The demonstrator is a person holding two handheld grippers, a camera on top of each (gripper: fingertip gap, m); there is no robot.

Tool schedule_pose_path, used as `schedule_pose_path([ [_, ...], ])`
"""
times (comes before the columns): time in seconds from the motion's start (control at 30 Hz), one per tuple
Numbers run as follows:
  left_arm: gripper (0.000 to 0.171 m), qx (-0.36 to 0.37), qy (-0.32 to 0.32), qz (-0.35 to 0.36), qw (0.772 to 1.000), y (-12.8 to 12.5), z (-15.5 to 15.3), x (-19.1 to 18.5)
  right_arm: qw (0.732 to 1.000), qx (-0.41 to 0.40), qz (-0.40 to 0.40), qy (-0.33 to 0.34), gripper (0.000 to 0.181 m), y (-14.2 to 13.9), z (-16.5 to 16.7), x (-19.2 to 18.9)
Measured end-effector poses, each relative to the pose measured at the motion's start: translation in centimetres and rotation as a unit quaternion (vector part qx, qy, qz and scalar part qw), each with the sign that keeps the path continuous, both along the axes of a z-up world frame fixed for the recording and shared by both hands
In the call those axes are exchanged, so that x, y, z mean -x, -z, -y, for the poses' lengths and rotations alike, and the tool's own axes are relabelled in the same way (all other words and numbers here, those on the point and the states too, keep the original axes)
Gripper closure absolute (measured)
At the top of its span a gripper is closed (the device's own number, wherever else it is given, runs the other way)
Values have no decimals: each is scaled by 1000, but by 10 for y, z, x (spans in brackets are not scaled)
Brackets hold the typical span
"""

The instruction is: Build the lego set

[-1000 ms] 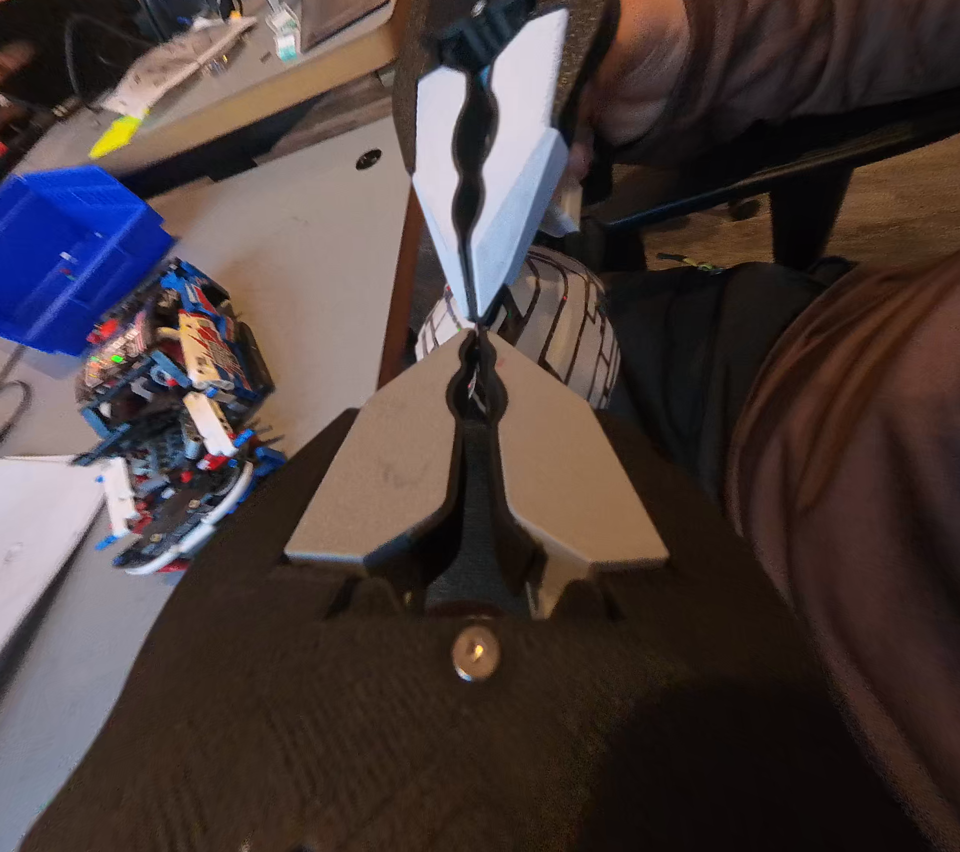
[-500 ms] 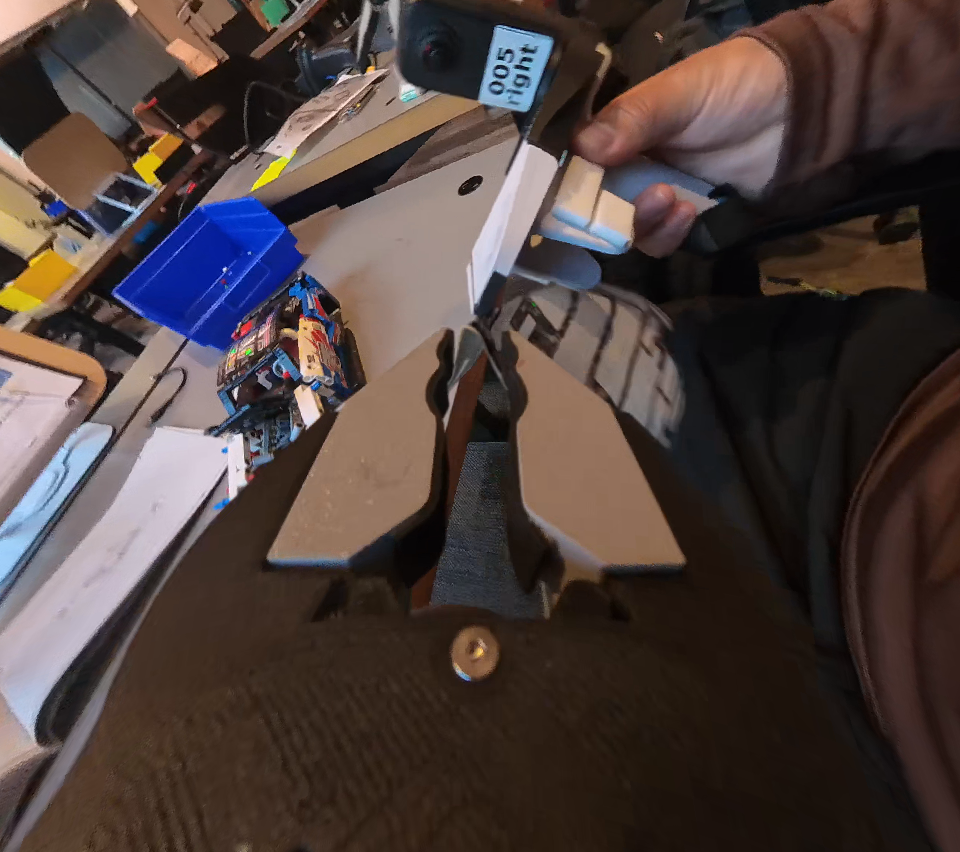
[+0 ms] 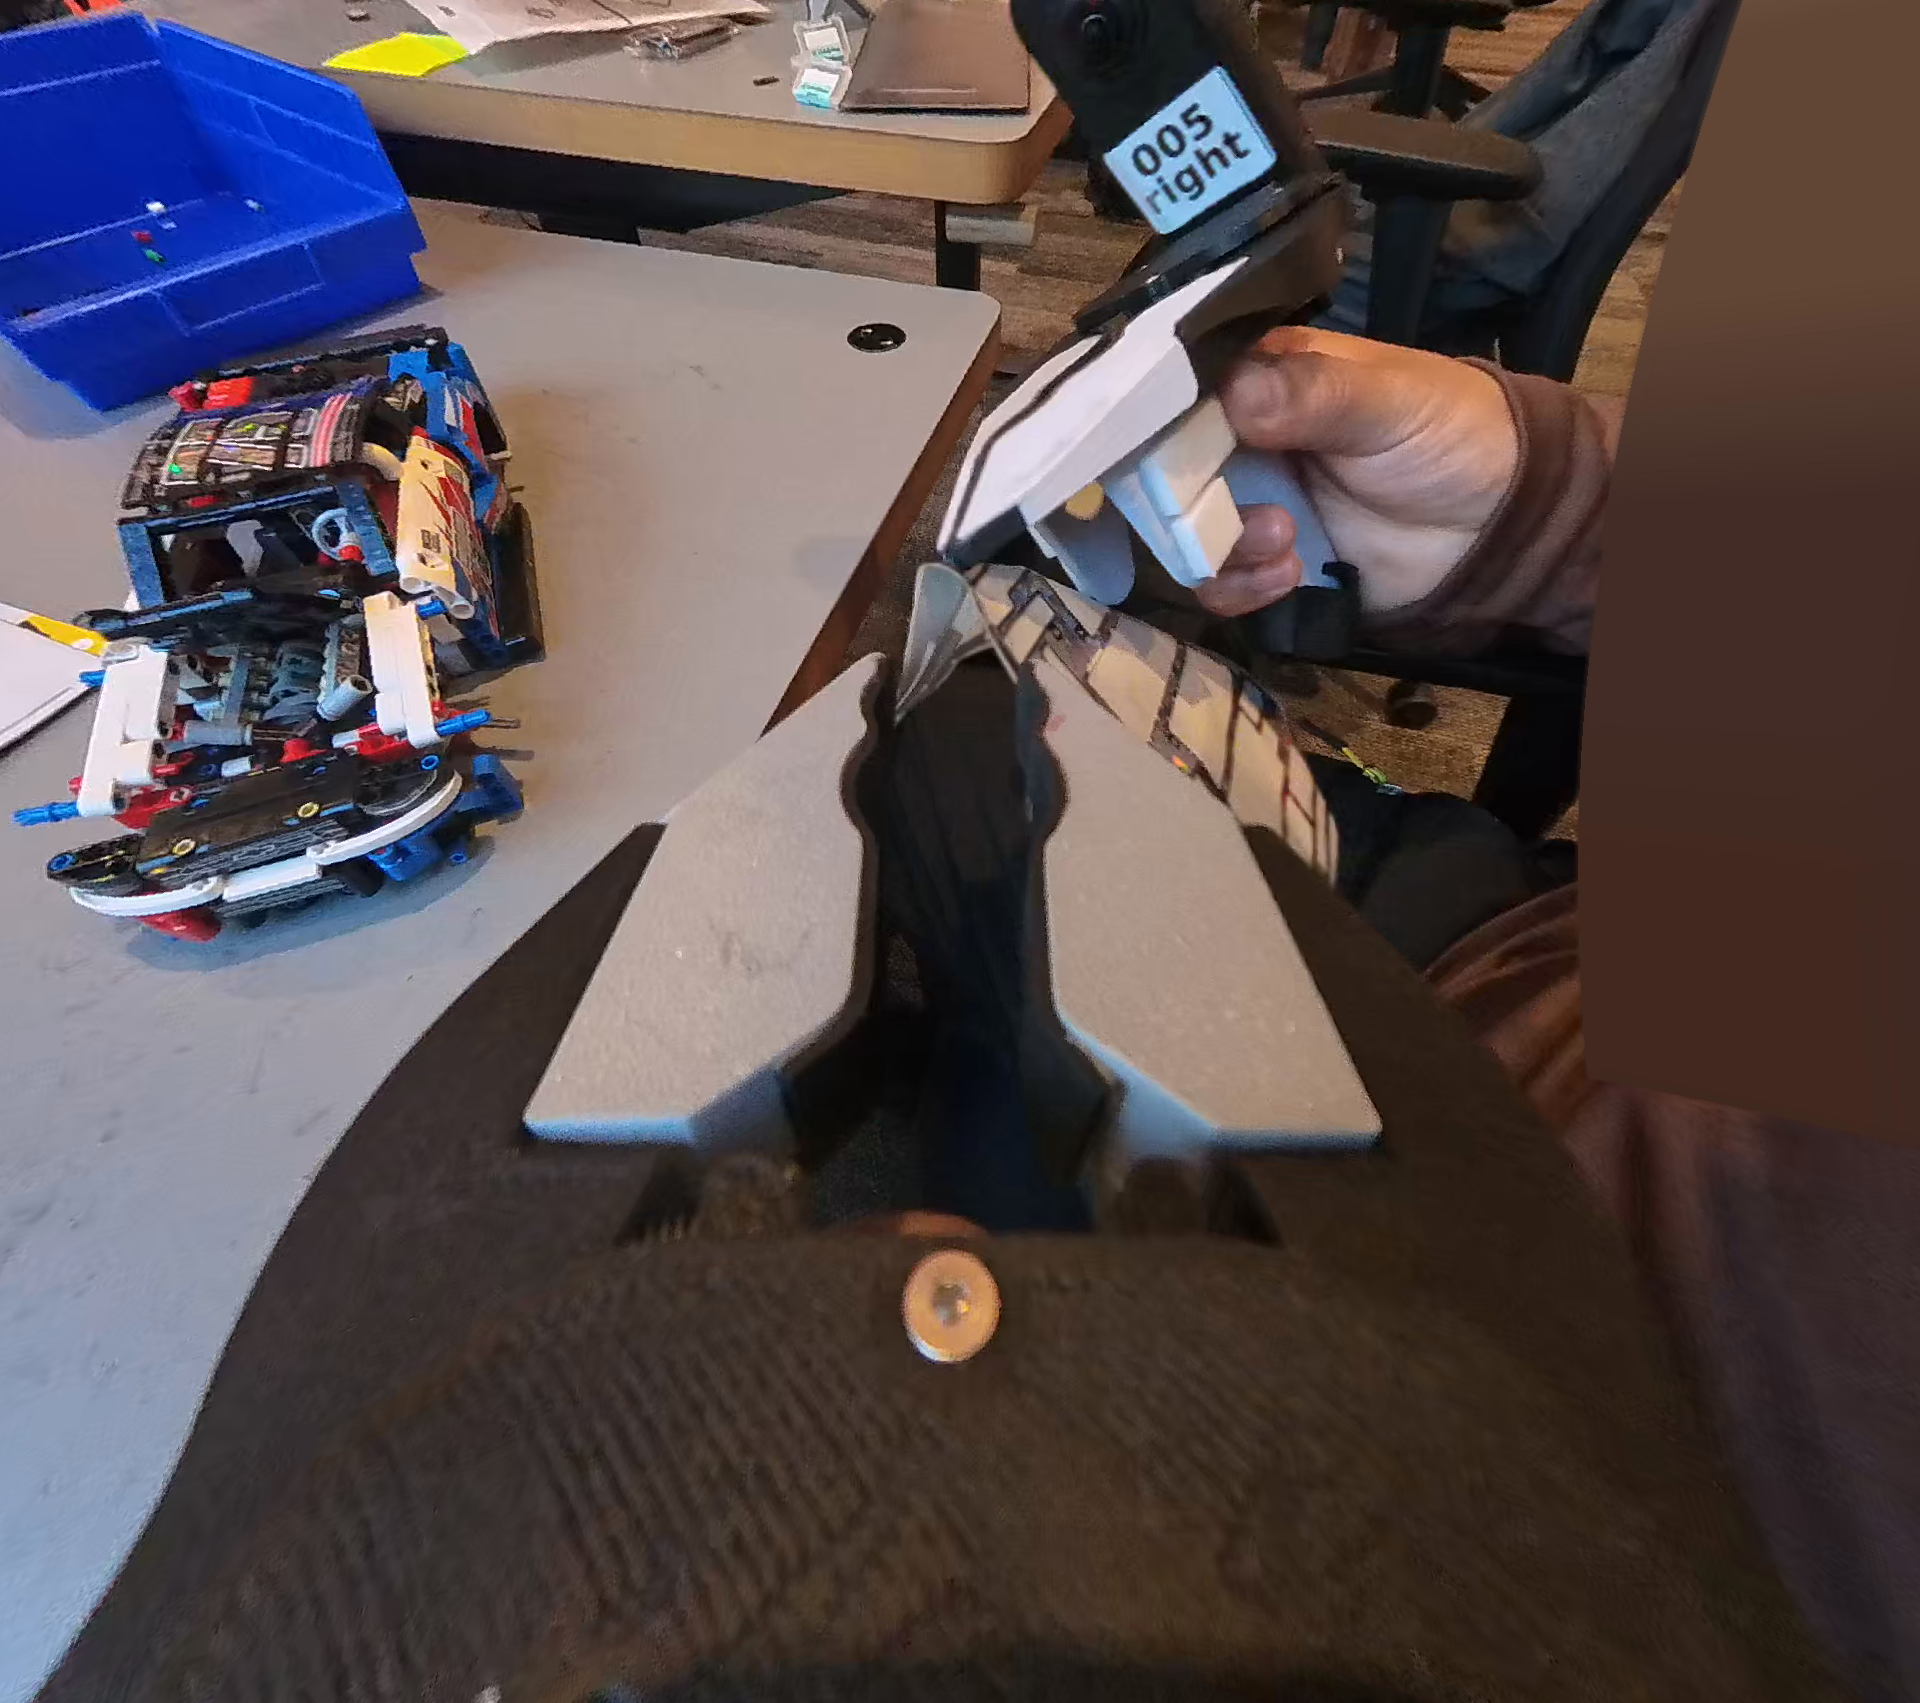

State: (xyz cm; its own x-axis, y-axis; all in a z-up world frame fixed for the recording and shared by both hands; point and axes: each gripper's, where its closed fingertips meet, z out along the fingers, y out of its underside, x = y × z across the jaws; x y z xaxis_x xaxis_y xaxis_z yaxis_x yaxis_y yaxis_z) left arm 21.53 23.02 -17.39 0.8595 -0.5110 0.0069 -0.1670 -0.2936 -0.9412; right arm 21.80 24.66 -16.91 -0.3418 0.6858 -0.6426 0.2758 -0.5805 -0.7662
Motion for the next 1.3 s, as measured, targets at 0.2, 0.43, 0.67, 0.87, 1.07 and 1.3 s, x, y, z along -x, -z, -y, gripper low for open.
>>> schedule_pose_path([
  [0.2,149,-18,5,4,1000,-12,6,-4,999,-16,-5,38,181,-3,-11,-1],
  [0.43,136,37,12,44,998,3,-1,-4,999,-37,-8,31,181,-4,1,2],
  [0.67,171,45,38,107,993,1,1,-6,996,-76,-9,36,181,-5,12,6],
  [0.87,171,60,37,116,991,8,0,-2,994,-50,-34,92,181,-24,-29,-10],
  [1.07,171,79,33,136,987,16,-14,5,972,-51,-97,207,181,-74,-106,-71],
  [1.3,171,79,120,128,981,-55,-173,-37,922,-145,-71,352,181,-86,-167,-136],
])
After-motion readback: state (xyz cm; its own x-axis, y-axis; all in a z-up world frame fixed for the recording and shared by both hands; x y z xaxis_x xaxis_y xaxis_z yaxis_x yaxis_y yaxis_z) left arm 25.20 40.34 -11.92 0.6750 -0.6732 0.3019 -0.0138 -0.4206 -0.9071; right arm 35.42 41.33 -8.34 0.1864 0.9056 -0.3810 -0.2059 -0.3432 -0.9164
